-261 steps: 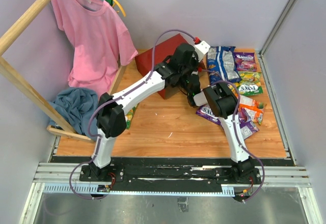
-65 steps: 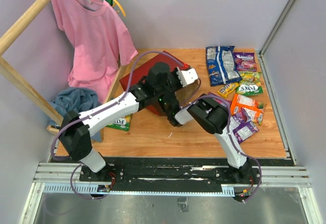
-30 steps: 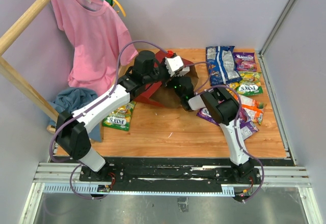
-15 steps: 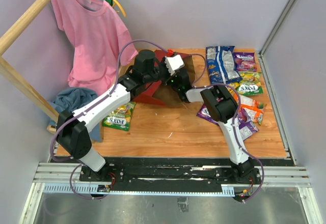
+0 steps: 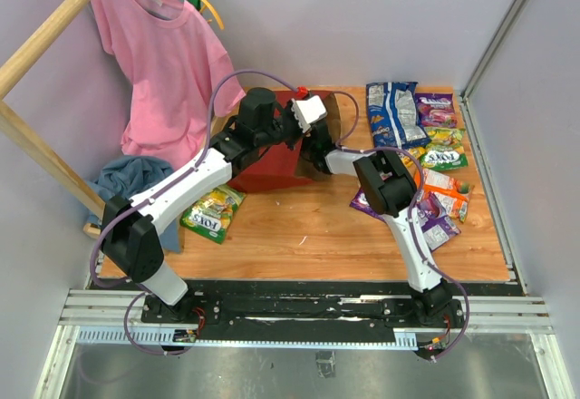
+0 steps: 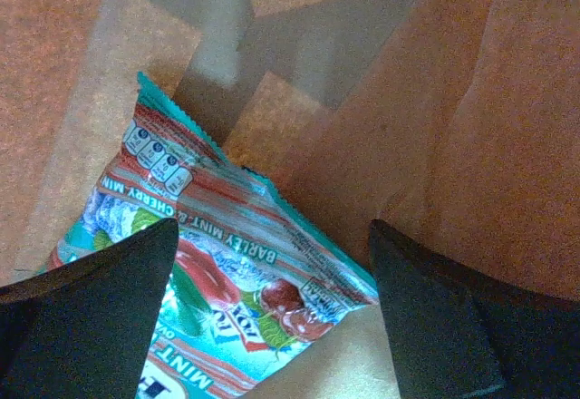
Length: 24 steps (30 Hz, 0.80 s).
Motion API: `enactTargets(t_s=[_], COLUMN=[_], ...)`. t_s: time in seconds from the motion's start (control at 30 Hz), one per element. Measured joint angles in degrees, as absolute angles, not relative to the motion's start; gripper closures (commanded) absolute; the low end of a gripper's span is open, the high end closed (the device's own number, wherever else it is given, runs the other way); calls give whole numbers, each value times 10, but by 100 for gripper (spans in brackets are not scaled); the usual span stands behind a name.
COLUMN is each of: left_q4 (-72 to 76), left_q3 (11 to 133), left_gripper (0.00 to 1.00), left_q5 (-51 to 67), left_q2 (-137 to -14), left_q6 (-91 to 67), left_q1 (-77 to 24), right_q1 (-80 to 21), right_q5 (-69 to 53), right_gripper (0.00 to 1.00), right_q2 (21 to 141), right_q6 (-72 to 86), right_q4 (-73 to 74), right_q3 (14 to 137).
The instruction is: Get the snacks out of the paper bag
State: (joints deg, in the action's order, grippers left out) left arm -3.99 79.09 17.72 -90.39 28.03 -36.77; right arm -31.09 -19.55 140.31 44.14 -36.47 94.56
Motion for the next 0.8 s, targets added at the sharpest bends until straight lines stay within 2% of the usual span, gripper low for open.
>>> enactTargets(t_s=[0.07, 0.13, 0.2, 0.27, 0.3, 0.53, 0.8], left_q4=[-40, -40, -39, -38, -35, -5, 29], left_q3=[791, 791, 791, 791, 790, 766, 771], left_gripper=[99, 100, 99, 99, 99, 99, 99], left_q5=[175, 171, 166, 162, 161, 110, 44], left_q2=[-904, -904, -904, -904, -904, -902, -909], left_q6=[281, 281, 281, 281, 281, 287, 291], left_q1=[-368, -368, -368, -368, -368, -368, -361], right_q1=[-311, -310, -309, -306, -304, -289, -285], right_q5=[-213, -232, -256, -284, -299, -359, -337], right_gripper=[28, 45, 66, 95, 99, 99, 99], right_q2=[1403, 1403, 1403, 1403, 1404, 1390, 1249], right_q6=[452, 462, 478, 500, 512, 579, 587], right_q4=[-361, -361, -363, -368, -371, -448, -505], right_q3=[945, 942, 934, 924, 920, 856, 684])
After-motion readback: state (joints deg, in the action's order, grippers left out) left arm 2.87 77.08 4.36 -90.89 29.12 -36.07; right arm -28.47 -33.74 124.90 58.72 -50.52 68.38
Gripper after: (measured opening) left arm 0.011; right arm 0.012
